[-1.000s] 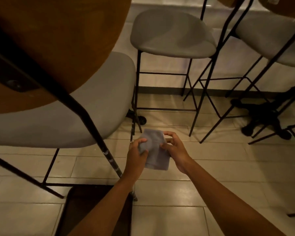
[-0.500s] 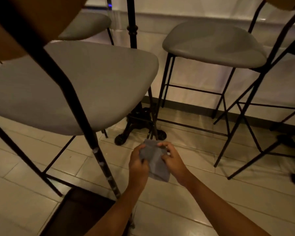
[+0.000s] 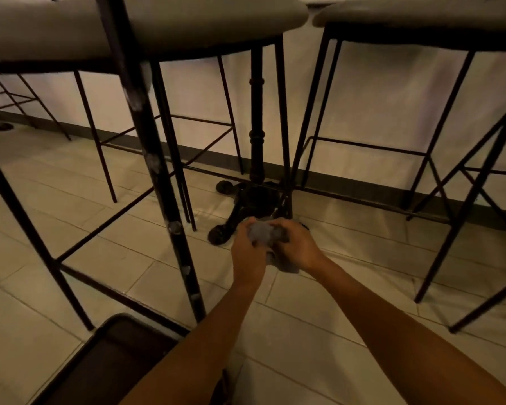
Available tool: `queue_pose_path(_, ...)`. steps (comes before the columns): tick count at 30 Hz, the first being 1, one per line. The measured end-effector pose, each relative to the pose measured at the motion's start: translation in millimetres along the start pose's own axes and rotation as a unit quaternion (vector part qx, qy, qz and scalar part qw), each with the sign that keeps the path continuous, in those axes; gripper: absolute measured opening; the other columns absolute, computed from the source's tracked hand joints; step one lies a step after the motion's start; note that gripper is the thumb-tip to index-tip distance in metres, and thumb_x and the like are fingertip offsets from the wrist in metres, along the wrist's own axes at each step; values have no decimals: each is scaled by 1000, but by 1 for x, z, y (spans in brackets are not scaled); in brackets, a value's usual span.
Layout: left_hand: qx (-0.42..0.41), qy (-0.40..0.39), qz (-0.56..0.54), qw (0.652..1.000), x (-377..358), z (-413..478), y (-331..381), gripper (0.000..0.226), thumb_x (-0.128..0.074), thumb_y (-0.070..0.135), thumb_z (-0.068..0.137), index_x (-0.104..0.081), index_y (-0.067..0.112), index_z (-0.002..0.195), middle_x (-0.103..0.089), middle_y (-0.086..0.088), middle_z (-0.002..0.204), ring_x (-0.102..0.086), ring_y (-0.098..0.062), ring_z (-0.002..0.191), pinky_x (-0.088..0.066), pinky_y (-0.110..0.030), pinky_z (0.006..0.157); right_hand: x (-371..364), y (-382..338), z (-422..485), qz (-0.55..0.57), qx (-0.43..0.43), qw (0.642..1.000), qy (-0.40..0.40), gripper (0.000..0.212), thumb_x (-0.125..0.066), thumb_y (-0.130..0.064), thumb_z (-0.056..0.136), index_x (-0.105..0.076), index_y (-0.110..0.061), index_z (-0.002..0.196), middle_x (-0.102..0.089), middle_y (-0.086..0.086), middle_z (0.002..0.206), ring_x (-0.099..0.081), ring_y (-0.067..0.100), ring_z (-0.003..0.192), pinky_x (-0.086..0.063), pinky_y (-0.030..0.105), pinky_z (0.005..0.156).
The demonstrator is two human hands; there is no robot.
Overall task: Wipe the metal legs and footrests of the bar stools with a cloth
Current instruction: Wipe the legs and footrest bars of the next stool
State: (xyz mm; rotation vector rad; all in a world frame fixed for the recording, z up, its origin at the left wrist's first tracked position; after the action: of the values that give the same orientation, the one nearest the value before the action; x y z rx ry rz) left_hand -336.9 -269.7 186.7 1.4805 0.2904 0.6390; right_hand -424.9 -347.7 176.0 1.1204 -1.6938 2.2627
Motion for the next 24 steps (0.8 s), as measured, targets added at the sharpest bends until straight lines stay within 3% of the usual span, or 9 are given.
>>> queue_pose_path(3, -24, -2, 25, 999, -8, 8, -4, 39, -45, 3, 93, -41, 6, 132, -54, -13, 127, -53, -22, 115, -42, -26, 96, 5, 10, 2, 6, 13, 998, 57, 32, -52, -2, 86, -58, -12, 115, -58, 14, 115, -56, 25, 105, -42, 21, 87)
queue_pose_path(6, -33, -13, 170, 985, -14, 6, -16, 44, -46, 8, 95, -36, 4, 138, -47, -12, 137, -45, -25, 127, -36, -27, 102, 18, 20, 3, 40, 37, 992, 112, 26, -52, -6, 89, -61, -13, 112, -57, 13, 113, -55, 21, 104, -46, 28, 91)
queue_pose_path(8, -34, -38, 325, 944, -15, 3, -29, 49, -42, 7, 95, -28, 5, 142, -36, -12, 146, -35, -25, 134, -29, -28, 109, 31, 29, 3, 28, 30, 987, 156, 24, -53, -9, 89, -61, -12, 112, -47, 14, 116, -48, 18, 103, -38, 19, 88)
queue_pose_path(10, -39, -63, 429, 900, -15, 5, -34, 45, -41, 8, 95, -33, 6, 139, -36, -12, 145, -37, -24, 132, -32, -28, 108, 44, 35, 8, 30, 37, 978, 202, 23, -56, -7, 88, -61, -7, 111, -40, 14, 118, -40, 13, 102, -32, 4, 83)
queue_pose_path(12, -39, -73, 459, 884, -14, 8, -32, 36, -45, 8, 94, -44, 7, 130, -42, -9, 139, -43, -22, 124, -37, -26, 101, 53, 39, 19, 31, 47, 970, 235, 23, -58, -4, 86, -60, 0, 108, -40, 10, 115, -38, 12, 101, -30, -2, 82)
queue_pose_path(15, -9, -75, 480, 874, -13, 14, -30, 27, -44, 11, 96, -52, 8, 122, -50, -10, 129, -51, -22, 116, -43, -28, 93, 53, 44, 42, 71, 23, 966, 249, 33, -59, -7, 85, -51, 4, 114, -43, 3, 107, -46, 18, 100, -37, 13, 85)
queue_pose_path(18, 43, -75, 505, 859, -9, 20, -36, 23, -43, 16, 97, -57, 11, 115, -55, -9, 121, -55, -22, 109, -46, -30, 89, 41, 48, 68, 38, 8, 970, 242, 23, -53, -7, 88, -56, 3, 109, -43, 12, 113, -46, 21, 104, -33, 15, 84)
queue_pose_path(21, 63, -85, 529, 842, -8, 22, -41, 22, -43, 15, 97, -58, 10, 111, -58, -9, 117, -57, -23, 107, -47, -30, 86, 32, 59, 92, 8, 0, 967, 255, 19, -49, -4, 89, -57, 7, 103, -44, 22, 118, -47, 33, 107, -37, 26, 86)
queue_pose_path(24, 55, -87, 529, 842, -8, 22, -40, 22, -43, 14, 96, -59, 9, 111, -59, -10, 116, -57, -24, 106, -47, -30, 84, 21, 70, 111, -31, -22, 974, 222, 33, -48, -6, 91, -49, 5, 123, -38, 23, 132, -41, 36, 119, -33, 32, 100)
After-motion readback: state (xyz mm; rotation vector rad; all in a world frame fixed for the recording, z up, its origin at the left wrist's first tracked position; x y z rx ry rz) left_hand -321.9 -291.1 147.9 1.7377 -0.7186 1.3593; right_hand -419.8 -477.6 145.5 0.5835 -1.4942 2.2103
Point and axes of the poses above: each hand's wrist, its own z-axis towards the middle knuckle, its own x-axis out of the back of the hand, y = z × x, the point moved 4 cm from there along z, towards the middle knuckle
